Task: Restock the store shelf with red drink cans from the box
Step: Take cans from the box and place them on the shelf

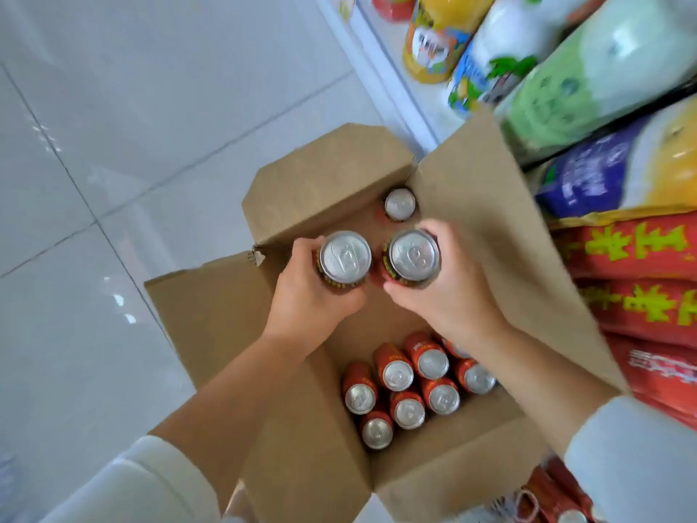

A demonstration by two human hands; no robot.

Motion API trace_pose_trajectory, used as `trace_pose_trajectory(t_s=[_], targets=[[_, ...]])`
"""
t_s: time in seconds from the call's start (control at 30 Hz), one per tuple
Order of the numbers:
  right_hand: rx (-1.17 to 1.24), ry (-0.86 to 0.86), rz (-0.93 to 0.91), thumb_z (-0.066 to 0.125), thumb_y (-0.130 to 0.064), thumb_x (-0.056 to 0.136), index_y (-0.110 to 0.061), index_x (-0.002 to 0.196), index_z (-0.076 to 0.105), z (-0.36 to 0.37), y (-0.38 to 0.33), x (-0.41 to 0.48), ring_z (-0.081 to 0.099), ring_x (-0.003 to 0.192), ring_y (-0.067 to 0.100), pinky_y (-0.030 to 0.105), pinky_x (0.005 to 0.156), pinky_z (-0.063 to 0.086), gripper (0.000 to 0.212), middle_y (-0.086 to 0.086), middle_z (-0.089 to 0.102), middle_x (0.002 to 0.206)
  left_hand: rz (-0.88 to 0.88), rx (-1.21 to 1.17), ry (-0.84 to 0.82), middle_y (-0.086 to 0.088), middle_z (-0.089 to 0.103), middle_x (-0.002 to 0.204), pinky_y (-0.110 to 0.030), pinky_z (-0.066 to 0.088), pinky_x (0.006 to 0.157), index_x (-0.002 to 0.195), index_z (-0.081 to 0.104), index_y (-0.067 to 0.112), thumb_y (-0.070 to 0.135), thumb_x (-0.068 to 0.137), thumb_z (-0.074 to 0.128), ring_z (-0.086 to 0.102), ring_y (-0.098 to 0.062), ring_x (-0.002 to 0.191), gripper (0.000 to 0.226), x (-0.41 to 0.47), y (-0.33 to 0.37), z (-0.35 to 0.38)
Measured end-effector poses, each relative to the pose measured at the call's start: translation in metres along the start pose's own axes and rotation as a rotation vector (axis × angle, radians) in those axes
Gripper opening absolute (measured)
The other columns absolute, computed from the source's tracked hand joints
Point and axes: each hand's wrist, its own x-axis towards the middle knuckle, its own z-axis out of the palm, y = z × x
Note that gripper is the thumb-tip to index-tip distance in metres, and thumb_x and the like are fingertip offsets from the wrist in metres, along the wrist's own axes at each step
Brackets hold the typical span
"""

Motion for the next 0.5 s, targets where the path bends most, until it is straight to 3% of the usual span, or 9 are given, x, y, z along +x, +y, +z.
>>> trace_pose_trajectory(t_s=[0.1,0.2,0.3,0.4,0.43,0.5], targets=[[0.043,0.033,0.053,0.088,-0.025,0.059,-0.033,0.116,0.045,-0.058,-0.07,-0.048,0.055,0.096,-0.006,0.007,0.085,0.039,0.071,-0.022,0.059,0.105,0.046,-0.002,-0.087,0.016,0.063,0.094,-0.011,0.047,0.062,0.103,0.043,0.026,0.029,0.065,0.087,0.059,0.01,0.085,0.058,-0.059,0.06,-0.04],[0.108,0.081,0.088,0.088,-0.025,0.059,-0.027,0.119,0.045,-0.113,-0.14,-0.085,0.06,0.102,0.003,0.018,0.09,0.045,0.074,-0.012,0.061,0.109,0.084,-0.074,-0.149,0.013,0.067,0.092,-0.019,0.052,0.068,0.104,0.047,0.024,0.03,0.063,0.089,0.062,0.006,0.08,0.059,-0.11,0.125,-0.082],[0.222,0.173,0.077,0.087,-0.012,0.062,-0.024,0.117,0.045,-0.168,-0.21,-0.122,0.059,0.097,-0.004,0.013,0.086,0.043,0.071,-0.014,0.06,0.106,0.134,-0.172,-0.222,0.006,0.072,0.093,-0.035,0.057,0.08,0.109,0.051,0.023,0.039,0.053,0.085,0.07,-0.012,0.088,0.068,-0.159,0.195,-0.12],[0.359,0.228,0.051,0.082,0.001,0.065,-0.02,0.115,0.044,-0.223,-0.279,-0.162,0.059,0.08,-0.011,0.006,0.073,0.044,0.066,-0.015,0.062,0.096,0.221,-0.228,-0.272,0.014,0.07,0.086,-0.026,0.056,0.074,0.103,0.054,0.024,0.042,0.051,0.082,0.067,-0.005,0.079,0.061,-0.207,0.263,-0.158],[0.409,0.247,0.046,0.08,0.005,0.066,-0.022,0.114,0.045,-0.241,-0.3,-0.177,0.06,0.075,-0.01,0.007,0.069,0.046,0.065,-0.014,0.065,0.092,0.256,-0.243,-0.284,0.014,0.07,0.088,-0.027,0.056,0.076,0.101,0.056,0.029,0.043,0.053,0.082,0.067,-0.005,0.081,0.057,-0.224,0.285,-0.168],[0.469,0.295,0.014,0.078,0.003,0.065,-0.023,0.11,0.048,-0.275,-0.337,-0.207,0.063,0.077,-0.003,0.012,0.071,0.048,0.061,-0.013,0.069,0.09,0.322,-0.275,-0.302,0.004,0.073,0.1,-0.045,0.055,0.09,0.105,0.061,0.036,0.046,0.057,0.081,0.069,-0.021,0.097,0.053,-0.257,0.325,-0.186]])
